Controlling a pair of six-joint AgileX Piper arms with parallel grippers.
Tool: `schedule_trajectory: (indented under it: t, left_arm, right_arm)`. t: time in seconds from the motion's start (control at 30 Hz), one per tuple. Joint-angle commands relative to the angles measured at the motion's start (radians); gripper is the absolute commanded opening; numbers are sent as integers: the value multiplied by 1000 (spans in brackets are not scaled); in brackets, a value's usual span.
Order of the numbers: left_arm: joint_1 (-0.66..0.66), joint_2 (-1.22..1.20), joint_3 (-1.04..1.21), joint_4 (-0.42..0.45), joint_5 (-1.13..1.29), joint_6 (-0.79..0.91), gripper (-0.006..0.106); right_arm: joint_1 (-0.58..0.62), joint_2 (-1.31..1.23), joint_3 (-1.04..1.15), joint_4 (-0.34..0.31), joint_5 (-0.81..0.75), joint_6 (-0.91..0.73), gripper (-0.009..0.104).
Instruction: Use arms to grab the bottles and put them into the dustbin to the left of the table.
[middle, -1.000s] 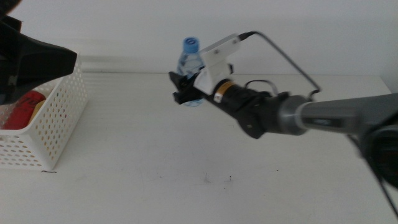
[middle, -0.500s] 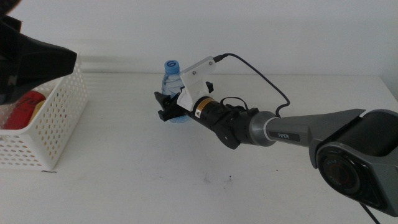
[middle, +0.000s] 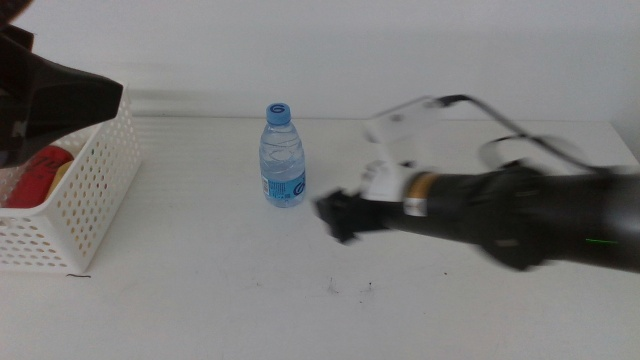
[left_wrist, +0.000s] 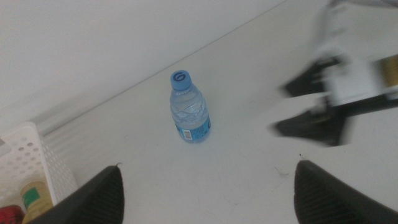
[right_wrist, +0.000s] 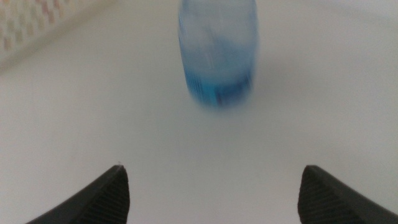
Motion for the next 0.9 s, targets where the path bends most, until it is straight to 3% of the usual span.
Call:
schedule_trajectory:
  t: [0.0, 0.13, 0.23, 0.77, 0.87]
  left_arm:
    - [-6, -4, 4, -1, -10, 0, 94]
    - [-6, -4, 4, 3, -12, 0, 94]
    - [-6, -4, 4, 3, -12, 0, 94]
    - [-6, -4, 4, 3, -16, 0, 94]
    - [-6, -4, 4, 31, -113, 179, 94]
  right_arm:
    - [7, -183, 38, 7, 278, 13, 93]
    - [5, -400, -96, 25, 719, -35, 93]
    - [5, -503, -185, 25, 848, -35, 93]
    - [5, -654, -219, 25, 784, -28, 93]
    - [5, -654, -219, 27, 784, -28, 93]
